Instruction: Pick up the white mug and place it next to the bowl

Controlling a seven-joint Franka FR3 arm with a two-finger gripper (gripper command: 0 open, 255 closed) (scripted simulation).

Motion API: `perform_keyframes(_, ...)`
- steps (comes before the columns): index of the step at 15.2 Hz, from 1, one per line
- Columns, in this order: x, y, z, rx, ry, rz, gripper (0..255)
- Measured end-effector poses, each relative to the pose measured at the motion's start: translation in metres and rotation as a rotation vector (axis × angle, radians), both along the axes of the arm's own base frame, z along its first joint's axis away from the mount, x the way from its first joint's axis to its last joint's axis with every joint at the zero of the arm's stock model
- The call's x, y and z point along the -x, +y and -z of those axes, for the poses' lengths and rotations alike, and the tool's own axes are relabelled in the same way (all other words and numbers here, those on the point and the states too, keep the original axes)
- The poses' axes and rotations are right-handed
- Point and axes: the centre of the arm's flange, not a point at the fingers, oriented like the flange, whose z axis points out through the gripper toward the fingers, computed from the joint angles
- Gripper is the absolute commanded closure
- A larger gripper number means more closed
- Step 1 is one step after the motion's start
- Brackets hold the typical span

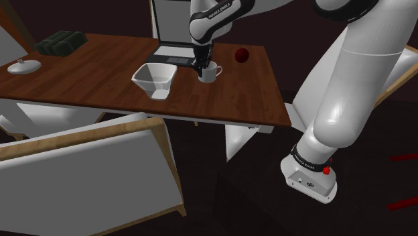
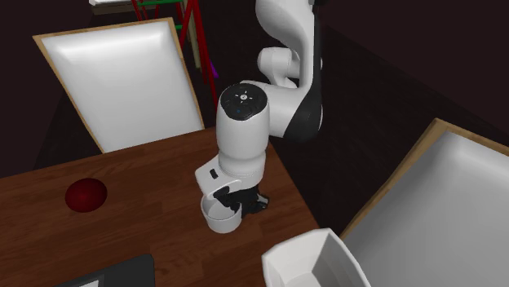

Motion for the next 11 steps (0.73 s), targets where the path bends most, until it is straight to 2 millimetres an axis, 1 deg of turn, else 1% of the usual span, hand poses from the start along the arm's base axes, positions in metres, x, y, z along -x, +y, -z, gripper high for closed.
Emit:
perform_keyframes(7, 0.0, -0.001, 0.036, 0.0, 0.0, 0.0, 255)
perform_keyframes(11, 0.0, 0.0, 0.04, 0.0, 0.0, 0.0, 255)
